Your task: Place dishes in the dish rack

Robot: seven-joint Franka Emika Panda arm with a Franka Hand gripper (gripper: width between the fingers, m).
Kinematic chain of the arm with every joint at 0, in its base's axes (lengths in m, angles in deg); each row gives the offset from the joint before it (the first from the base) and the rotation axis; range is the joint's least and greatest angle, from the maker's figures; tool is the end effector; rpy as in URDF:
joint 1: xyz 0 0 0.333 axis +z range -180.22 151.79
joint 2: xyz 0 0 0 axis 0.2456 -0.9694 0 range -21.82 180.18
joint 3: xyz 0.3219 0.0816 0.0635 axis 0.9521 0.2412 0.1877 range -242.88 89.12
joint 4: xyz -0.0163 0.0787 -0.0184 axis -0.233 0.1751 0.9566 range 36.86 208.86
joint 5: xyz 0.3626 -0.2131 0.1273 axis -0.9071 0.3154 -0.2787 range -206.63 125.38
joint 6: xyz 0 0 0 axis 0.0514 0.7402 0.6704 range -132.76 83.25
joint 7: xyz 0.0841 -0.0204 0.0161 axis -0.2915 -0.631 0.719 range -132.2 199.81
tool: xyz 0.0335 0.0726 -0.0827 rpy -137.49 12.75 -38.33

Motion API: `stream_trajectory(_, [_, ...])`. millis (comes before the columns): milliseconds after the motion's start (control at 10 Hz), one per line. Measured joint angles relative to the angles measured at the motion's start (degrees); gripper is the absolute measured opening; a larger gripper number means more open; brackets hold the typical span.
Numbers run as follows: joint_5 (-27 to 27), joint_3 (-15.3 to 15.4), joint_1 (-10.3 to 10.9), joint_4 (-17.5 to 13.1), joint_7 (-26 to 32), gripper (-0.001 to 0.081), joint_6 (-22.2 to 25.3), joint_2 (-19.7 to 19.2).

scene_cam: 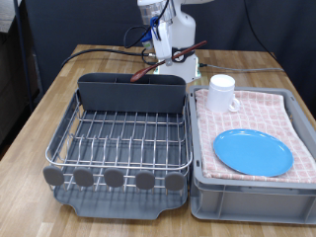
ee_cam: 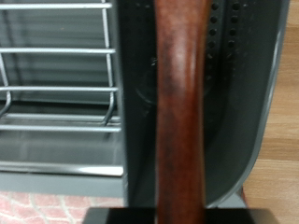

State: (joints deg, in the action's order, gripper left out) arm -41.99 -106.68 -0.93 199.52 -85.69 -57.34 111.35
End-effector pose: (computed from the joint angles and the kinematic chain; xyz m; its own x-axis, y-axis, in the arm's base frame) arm 0.3455 -0.0655 0.2924 -0.6746 -0.6931 -0.2540 -0.7330 0.6696 0.1193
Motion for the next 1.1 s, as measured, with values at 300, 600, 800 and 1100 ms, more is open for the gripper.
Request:
stream_trajectory(300, [-1.66, -4.78, 1.77, -0.05, 4.75, 0.0094, -0.12, -1.77])
stream_trajectory(600, [-2.48, -8.20, 3.18, -0.71, 7.71, 0.0094, -2.05, -4.57])
stream_trajectory(800, [-2.05, -8.56, 2.96, -1.24, 7.72, 0.0094, -3.66, -6.65])
stream_trajectory(1100, [0.17, -7.53, 1.76, -1.97, 6.91, 0.0168, -5.70, -8.97])
